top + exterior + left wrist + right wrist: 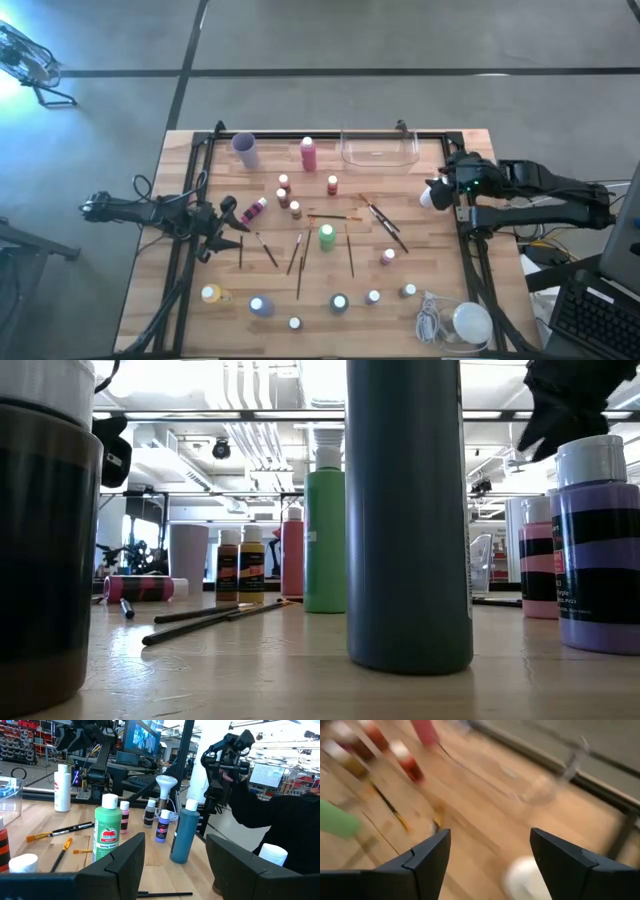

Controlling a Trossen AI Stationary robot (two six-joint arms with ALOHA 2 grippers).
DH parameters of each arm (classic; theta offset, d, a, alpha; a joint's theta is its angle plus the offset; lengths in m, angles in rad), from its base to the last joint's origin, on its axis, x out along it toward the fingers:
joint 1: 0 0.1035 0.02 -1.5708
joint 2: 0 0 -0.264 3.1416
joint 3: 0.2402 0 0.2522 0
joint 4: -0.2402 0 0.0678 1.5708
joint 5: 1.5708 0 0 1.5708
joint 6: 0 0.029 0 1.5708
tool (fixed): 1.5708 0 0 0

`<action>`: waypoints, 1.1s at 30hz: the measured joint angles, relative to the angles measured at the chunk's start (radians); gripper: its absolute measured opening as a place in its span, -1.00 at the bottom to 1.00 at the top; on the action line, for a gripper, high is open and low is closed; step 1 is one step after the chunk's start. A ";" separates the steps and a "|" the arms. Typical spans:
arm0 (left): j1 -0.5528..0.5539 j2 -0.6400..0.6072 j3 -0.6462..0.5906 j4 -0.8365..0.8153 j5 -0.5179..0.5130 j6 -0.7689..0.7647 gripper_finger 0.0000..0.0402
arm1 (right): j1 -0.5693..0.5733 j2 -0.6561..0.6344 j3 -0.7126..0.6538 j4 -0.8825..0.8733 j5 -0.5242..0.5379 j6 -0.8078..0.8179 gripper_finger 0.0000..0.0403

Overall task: Pick & Place Paint Supplies
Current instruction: Put the white paint bottle into the transparent bin

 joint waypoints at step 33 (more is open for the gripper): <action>0.000 0.000 0.000 0.000 0.000 0.000 0.07 | -0.001 0.146 -0.075 -0.164 0.072 0.219 0.38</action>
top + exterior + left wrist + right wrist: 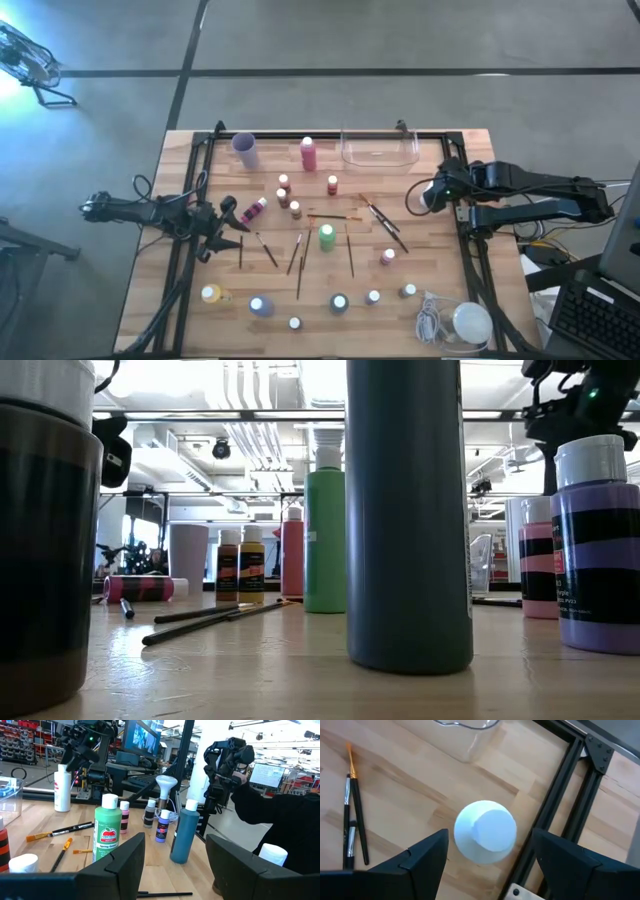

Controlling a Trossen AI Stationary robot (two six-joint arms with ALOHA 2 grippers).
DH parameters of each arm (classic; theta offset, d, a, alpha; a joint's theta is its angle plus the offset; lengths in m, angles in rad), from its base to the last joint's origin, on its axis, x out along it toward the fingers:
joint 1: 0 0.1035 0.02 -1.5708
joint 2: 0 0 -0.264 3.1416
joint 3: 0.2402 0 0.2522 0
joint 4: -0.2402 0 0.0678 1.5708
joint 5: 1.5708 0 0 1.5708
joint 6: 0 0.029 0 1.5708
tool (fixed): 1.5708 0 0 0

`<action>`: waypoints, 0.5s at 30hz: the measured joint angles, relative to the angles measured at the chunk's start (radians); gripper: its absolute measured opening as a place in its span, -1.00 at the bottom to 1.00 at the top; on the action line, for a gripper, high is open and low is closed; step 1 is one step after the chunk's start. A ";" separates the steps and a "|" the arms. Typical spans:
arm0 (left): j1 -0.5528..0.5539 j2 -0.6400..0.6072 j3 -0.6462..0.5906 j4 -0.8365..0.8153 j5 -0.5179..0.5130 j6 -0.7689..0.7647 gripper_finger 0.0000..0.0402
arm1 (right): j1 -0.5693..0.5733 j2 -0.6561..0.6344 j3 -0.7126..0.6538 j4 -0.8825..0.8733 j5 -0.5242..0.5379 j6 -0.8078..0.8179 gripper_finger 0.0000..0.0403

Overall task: Pick & Place Paint Supplies
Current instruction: Put the white paint bottle into the transparent bin

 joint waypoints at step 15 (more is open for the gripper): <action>0.000 0.000 0.000 0.000 0.000 0.000 0.07 | 0.000 0.001 -0.021 0.018 0.003 -0.006 0.14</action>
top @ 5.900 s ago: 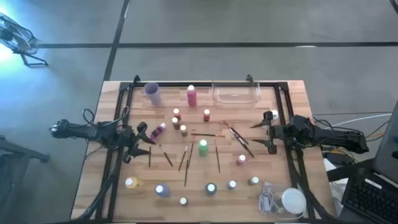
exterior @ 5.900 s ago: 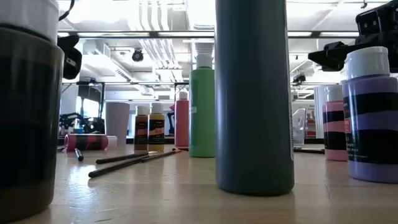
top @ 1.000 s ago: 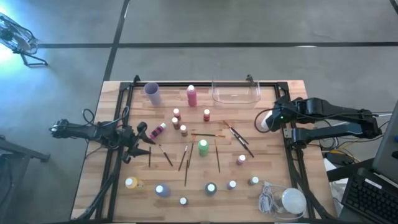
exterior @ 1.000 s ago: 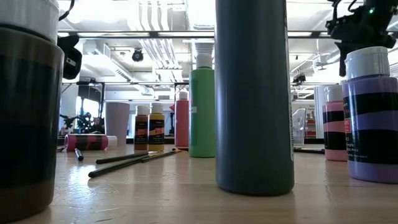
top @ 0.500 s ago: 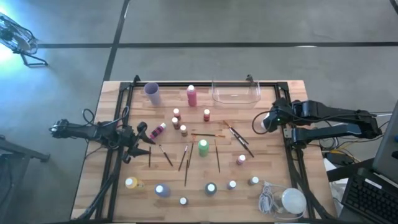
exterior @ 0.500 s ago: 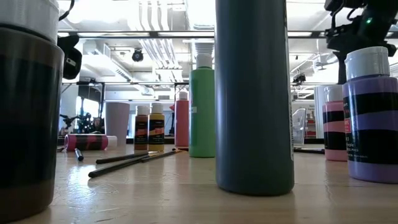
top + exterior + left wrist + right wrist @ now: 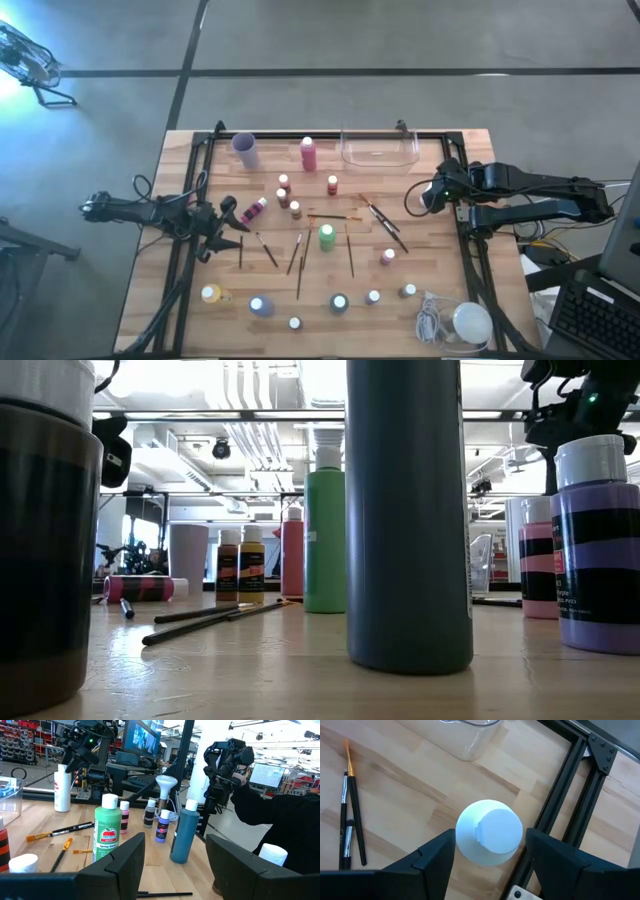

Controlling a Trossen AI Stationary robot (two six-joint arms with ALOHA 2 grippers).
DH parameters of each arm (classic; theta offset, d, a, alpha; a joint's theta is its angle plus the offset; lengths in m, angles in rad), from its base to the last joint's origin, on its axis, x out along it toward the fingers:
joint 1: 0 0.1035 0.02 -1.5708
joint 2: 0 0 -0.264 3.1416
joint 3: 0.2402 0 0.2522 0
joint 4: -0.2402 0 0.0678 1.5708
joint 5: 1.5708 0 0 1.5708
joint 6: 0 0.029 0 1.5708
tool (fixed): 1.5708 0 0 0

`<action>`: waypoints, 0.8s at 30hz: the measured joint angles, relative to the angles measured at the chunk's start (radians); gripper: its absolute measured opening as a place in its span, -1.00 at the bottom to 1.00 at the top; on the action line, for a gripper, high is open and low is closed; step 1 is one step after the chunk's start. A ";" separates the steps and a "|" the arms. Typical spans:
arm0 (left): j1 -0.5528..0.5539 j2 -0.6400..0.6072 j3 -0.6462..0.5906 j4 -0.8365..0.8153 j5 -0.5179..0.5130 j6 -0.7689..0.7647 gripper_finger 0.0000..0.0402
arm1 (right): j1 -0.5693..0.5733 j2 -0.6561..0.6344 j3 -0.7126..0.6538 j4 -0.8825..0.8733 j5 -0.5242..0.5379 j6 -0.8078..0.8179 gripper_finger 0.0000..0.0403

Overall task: Pick & Place Paint Supplies
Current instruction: Put the white paint bottle into the transparent bin

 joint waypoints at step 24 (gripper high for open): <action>0.000 0.000 0.000 0.000 0.000 0.000 0.07 | -0.002 0.000 -0.025 0.019 0.042 -0.004 -0.12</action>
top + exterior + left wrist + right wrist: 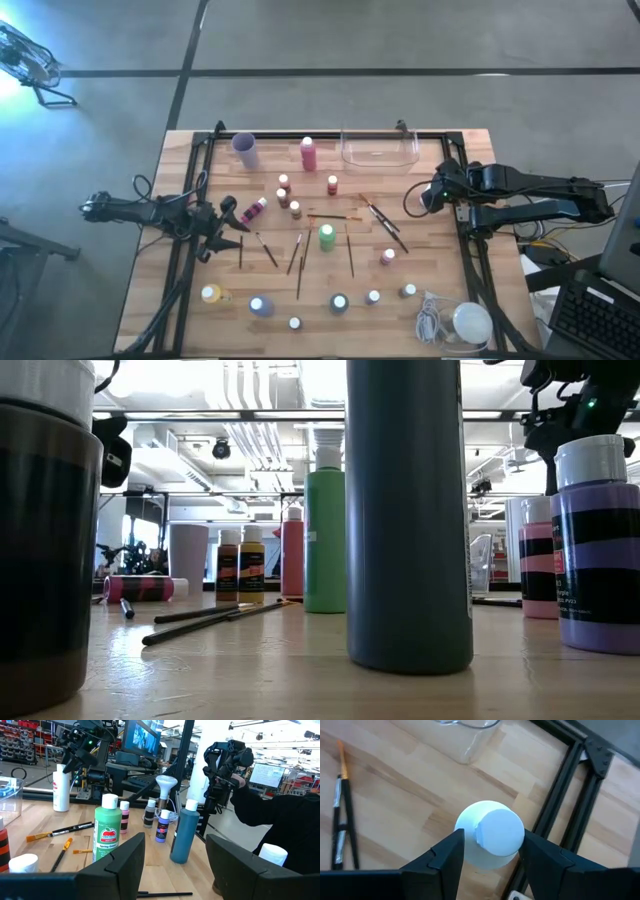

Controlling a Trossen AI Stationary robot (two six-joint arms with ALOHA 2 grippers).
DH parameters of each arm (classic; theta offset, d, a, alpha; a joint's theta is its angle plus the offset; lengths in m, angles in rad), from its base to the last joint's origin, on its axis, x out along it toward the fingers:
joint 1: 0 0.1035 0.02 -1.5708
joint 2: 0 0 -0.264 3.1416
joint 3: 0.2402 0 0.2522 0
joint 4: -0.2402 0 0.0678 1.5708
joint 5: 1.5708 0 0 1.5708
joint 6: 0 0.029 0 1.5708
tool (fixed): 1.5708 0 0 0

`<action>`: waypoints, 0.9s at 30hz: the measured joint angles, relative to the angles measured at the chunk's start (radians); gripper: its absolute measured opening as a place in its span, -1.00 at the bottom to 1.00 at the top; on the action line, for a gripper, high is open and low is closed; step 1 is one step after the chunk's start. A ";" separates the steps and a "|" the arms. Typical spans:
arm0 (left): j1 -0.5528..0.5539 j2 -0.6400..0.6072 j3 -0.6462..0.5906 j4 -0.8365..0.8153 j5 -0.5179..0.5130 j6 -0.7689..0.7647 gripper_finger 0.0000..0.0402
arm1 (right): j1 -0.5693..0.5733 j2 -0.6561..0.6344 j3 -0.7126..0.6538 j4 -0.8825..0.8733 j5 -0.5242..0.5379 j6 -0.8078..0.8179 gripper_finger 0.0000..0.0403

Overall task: Pick & Place Paint Supplies
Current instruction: Put the white paint bottle into the transparent bin

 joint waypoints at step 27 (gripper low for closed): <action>0.000 0.000 0.000 0.000 0.000 0.000 0.07 | 0.000 -0.001 -0.008 0.039 0.013 -0.032 -0.43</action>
